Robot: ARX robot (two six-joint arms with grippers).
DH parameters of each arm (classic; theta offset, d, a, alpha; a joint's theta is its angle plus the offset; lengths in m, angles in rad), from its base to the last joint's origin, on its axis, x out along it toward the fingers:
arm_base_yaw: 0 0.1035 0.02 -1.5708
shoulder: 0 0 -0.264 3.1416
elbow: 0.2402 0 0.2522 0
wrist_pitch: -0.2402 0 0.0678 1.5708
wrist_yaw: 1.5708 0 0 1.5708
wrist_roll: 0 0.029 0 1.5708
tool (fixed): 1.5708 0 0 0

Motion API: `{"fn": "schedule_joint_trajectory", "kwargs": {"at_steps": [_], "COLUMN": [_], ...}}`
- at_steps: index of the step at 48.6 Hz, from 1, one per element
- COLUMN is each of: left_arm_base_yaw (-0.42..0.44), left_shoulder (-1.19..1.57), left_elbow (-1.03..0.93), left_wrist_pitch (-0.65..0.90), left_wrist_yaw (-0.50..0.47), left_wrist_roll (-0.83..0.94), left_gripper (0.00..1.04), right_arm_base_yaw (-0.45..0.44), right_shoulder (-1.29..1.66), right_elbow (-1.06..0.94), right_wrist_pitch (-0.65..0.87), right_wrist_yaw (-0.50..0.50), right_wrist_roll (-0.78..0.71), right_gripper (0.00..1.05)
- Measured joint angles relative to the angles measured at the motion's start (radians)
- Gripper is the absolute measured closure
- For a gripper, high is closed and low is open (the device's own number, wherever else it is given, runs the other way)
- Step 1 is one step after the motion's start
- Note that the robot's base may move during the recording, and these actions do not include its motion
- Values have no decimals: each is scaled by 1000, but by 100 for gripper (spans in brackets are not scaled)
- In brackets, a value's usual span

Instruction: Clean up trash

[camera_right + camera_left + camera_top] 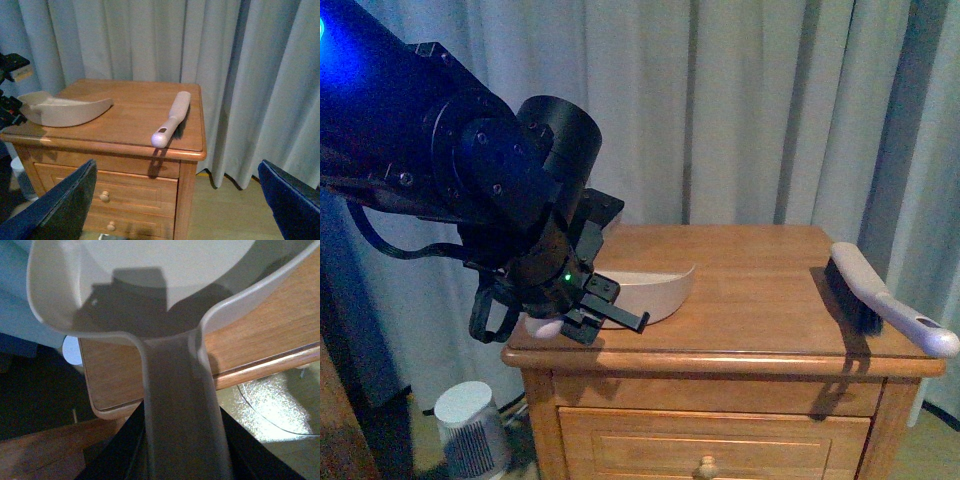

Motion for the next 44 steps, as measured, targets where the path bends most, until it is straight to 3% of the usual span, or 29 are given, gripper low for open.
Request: {"fn": "schedule_joint_trajectory", "kwargs": {"at_steps": [4,20,44], "left_arm_base_yaw": [2,18,91], "left_shoulder": [0,-40,-502], "left_elbow": [0,-40,-293], "left_wrist_pitch": [0,6,180], "left_wrist_yaw": [3,41,127], "left_wrist_roll": [0,1,76], "left_gripper": [76,77,77], "right_arm_base_yaw": [0,0,0], "right_shoulder": [0,0,0], "right_elbow": [0,0,0], "right_wrist_pitch": [0,0,0], "right_wrist_yaw": [0,0,0], "right_wrist_roll": [0,0,0], "right_gripper": [7,7,7]}}
